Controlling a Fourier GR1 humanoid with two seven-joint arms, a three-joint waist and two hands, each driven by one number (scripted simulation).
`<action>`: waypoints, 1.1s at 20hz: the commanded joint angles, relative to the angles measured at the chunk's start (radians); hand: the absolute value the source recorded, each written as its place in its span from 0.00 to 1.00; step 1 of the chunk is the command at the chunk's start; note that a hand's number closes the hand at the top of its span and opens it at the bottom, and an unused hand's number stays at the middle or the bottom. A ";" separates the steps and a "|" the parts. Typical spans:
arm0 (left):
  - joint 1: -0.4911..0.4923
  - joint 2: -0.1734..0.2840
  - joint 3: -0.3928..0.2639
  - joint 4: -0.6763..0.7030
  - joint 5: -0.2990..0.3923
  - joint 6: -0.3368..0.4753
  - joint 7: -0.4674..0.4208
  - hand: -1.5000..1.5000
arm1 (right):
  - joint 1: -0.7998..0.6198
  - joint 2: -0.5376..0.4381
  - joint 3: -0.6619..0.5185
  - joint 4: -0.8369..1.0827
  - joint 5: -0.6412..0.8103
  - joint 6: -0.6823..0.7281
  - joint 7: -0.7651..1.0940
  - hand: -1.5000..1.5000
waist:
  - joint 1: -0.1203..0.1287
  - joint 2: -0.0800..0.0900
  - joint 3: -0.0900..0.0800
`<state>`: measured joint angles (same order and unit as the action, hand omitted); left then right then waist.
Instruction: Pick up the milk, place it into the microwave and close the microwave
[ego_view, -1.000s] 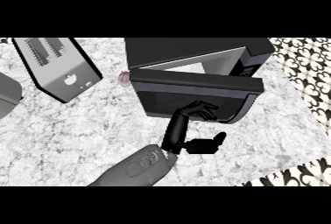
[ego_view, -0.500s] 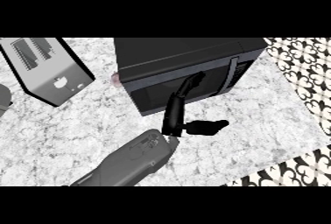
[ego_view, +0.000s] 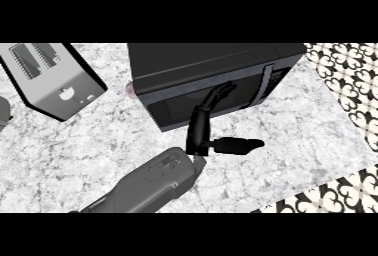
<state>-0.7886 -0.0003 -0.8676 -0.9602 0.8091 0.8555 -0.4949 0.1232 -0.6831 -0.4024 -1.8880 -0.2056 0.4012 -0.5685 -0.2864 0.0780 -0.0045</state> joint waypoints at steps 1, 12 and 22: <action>-0.064 0.000 0.047 0.055 0.044 0.012 -0.011 0.00 | -0.037 -0.015 -0.006 0.011 0.008 -0.012 0.006 1.00 | -0.002 0.014 0.000; -0.077 0.000 0.023 0.062 0.098 0.002 -0.066 0.00 | -0.062 0.087 0.091 0.108 -0.180 0.064 0.035 0.00 | 0.017 0.028 0.010; -0.087 0.000 0.020 0.102 0.145 -0.007 -0.110 0.00 | -0.098 0.061 0.105 0.196 -0.304 0.146 0.085 0.00 | -0.001 0.030 0.004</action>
<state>-0.8249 -0.0002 -0.9010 -0.9330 0.9218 0.8381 -0.6088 0.0375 -0.6165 -0.2994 -1.7236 -0.4622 0.5188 -0.4955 -0.2769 0.0985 0.0015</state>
